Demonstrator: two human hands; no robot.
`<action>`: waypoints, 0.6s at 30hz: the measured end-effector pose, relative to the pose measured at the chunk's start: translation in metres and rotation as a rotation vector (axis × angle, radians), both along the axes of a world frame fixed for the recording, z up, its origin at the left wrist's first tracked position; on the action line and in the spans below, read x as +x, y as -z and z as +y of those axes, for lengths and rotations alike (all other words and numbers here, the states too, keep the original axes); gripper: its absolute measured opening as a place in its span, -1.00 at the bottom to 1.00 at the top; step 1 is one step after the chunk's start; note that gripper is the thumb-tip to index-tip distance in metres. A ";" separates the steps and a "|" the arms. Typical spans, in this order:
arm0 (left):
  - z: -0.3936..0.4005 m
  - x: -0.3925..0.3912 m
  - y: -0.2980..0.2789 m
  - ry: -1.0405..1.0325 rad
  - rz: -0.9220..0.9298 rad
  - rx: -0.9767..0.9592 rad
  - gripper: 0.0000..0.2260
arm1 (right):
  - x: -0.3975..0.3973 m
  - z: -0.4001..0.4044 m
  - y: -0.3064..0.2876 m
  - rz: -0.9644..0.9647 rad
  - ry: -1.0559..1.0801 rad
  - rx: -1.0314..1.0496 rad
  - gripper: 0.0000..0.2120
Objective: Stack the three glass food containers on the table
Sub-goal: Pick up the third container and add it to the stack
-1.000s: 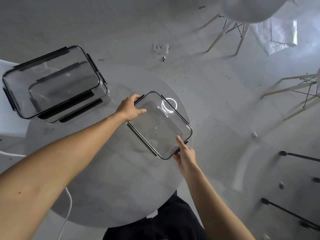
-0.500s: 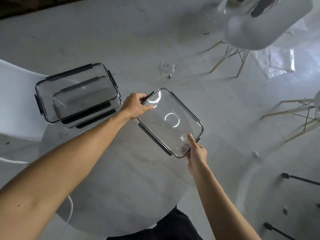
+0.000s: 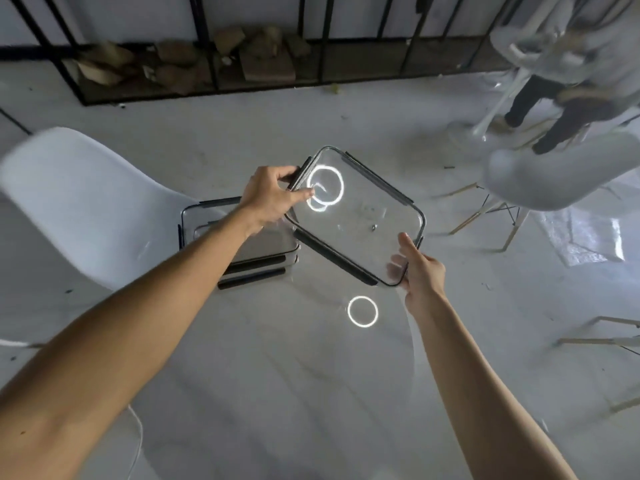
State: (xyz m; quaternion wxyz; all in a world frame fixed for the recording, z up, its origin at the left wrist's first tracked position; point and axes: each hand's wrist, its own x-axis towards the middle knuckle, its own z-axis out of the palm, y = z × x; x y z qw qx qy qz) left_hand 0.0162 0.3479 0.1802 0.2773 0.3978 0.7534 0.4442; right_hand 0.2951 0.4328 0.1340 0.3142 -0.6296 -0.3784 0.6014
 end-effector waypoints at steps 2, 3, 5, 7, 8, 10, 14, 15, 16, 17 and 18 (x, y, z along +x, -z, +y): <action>-0.015 -0.015 -0.007 -0.054 0.005 0.021 -0.38 | -0.020 0.008 -0.013 -0.013 -0.065 0.039 -0.61; -0.023 -0.023 -0.010 -0.080 0.006 0.028 -0.41 | -0.031 0.011 -0.019 -0.006 -0.095 0.059 -0.62; -0.038 -0.034 -0.015 -0.122 0.016 0.036 -0.47 | -0.051 0.015 -0.030 -0.018 -0.145 0.096 -0.63; -0.054 -0.046 -0.020 -0.189 0.016 0.062 -0.52 | -0.073 0.016 -0.040 -0.037 -0.207 0.123 -0.65; -0.061 -0.050 -0.021 -0.227 0.015 0.075 -0.55 | -0.083 0.016 -0.043 -0.048 -0.231 0.135 -0.68; -0.078 -0.061 -0.022 -0.316 0.022 0.076 -0.53 | -0.105 0.016 -0.049 -0.069 -0.284 0.147 -0.74; -0.108 -0.082 -0.012 -0.449 0.012 0.035 -0.34 | -0.143 0.013 -0.051 -0.092 -0.381 0.154 -0.79; -0.115 -0.086 -0.009 -0.478 0.006 0.030 -0.32 | -0.152 0.012 -0.049 -0.093 -0.402 0.157 -0.80; -0.120 -0.090 -0.005 -0.499 -0.002 0.031 -0.35 | -0.160 0.012 -0.047 -0.095 -0.423 0.164 -0.79; -0.126 -0.093 -0.004 -0.517 -0.010 0.033 -0.43 | -0.169 0.010 -0.044 -0.100 -0.446 0.169 -0.78; -0.131 -0.095 -0.003 -0.527 -0.022 0.037 -0.52 | -0.176 0.010 -0.042 -0.104 -0.462 0.174 -0.77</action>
